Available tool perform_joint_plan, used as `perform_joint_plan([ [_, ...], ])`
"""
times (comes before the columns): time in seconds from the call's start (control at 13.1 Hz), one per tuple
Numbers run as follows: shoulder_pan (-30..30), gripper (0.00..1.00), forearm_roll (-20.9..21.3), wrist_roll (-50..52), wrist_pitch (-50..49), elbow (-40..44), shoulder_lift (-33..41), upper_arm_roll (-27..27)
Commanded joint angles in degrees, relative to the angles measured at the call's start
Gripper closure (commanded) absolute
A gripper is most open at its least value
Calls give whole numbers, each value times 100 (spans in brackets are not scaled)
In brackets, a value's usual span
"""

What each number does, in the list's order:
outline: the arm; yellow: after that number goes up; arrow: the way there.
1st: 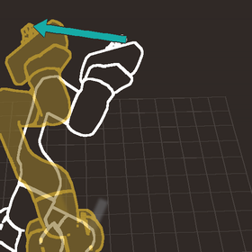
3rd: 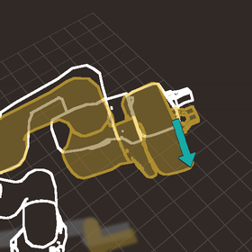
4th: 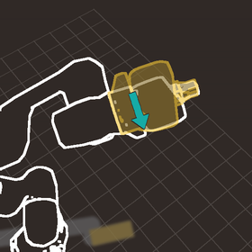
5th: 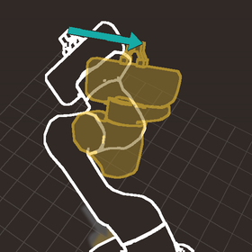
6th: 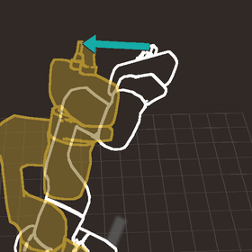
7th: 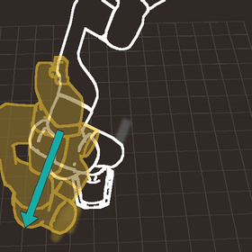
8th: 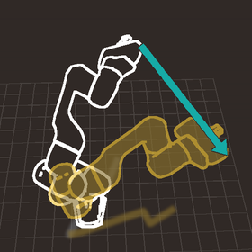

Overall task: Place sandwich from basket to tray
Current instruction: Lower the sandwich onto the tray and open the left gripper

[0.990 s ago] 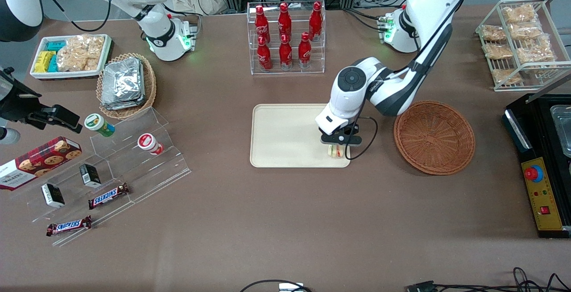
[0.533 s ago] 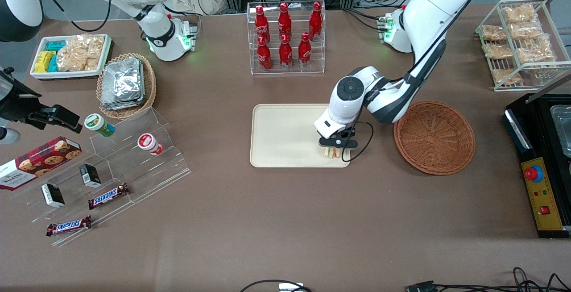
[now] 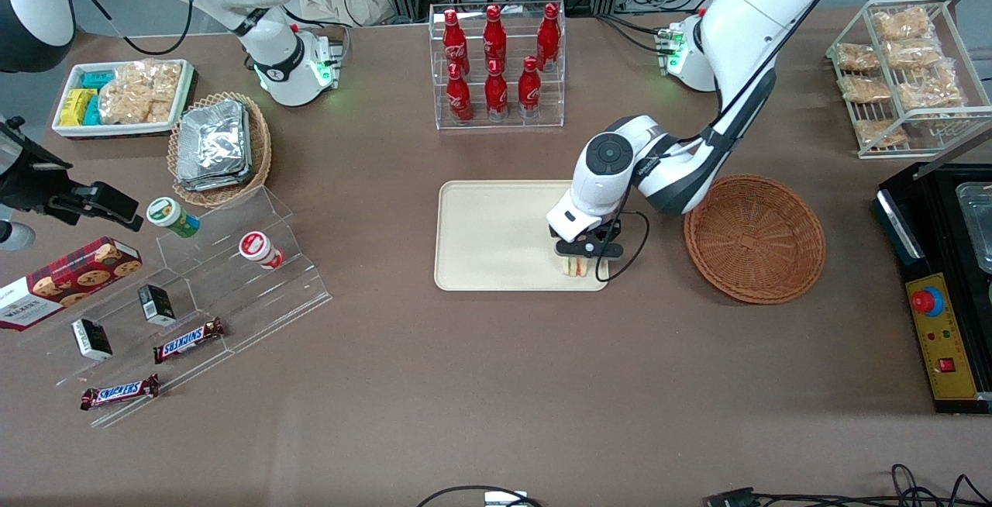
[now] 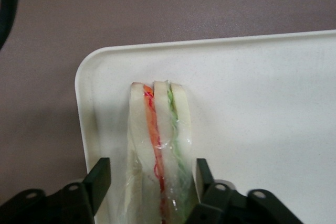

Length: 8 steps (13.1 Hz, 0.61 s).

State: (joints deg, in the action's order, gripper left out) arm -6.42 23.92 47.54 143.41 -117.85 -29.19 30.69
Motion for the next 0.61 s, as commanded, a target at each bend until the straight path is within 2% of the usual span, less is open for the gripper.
perform_joint_plan([
  [0.0,44,0,131,124,3,51,28,25],
  [0.38,44,0,-35,228,-76,78,334,42],
  [0.53,35,0,-237,212,-731,243,755,60],
])
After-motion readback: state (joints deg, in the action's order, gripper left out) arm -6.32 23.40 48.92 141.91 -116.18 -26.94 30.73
